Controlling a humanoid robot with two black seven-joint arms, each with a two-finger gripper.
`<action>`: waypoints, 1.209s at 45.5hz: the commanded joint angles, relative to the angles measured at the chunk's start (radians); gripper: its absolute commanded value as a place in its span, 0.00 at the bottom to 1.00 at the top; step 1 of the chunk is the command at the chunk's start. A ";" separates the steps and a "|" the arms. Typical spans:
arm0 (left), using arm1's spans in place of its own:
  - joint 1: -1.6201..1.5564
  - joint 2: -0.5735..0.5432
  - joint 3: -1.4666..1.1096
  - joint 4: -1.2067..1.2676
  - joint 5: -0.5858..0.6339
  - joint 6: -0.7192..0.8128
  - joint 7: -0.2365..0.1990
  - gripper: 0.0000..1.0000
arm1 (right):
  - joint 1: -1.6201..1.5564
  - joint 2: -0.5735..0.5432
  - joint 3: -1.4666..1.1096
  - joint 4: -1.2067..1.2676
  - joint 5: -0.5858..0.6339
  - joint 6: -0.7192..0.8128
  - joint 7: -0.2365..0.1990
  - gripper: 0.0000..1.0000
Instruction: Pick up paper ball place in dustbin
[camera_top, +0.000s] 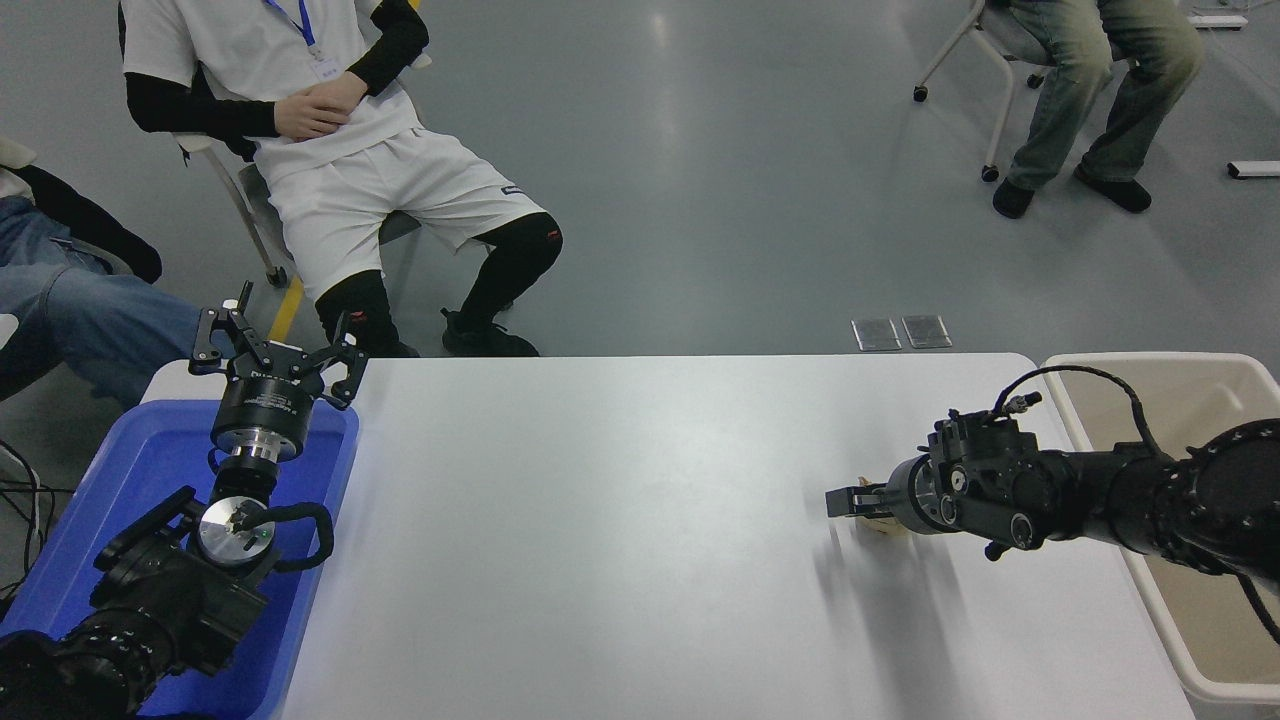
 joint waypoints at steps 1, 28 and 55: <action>0.000 0.000 -0.001 0.000 0.000 0.000 0.000 0.99 | -0.033 0.002 0.001 0.001 0.004 -0.101 -0.001 0.61; 0.000 0.000 -0.001 0.000 0.000 0.000 0.000 0.99 | 0.004 -0.015 0.000 0.056 0.012 -0.091 0.001 0.00; 0.000 0.000 0.001 0.000 0.000 0.000 0.000 0.99 | 0.413 -0.234 -0.085 0.362 0.021 0.344 0.002 0.00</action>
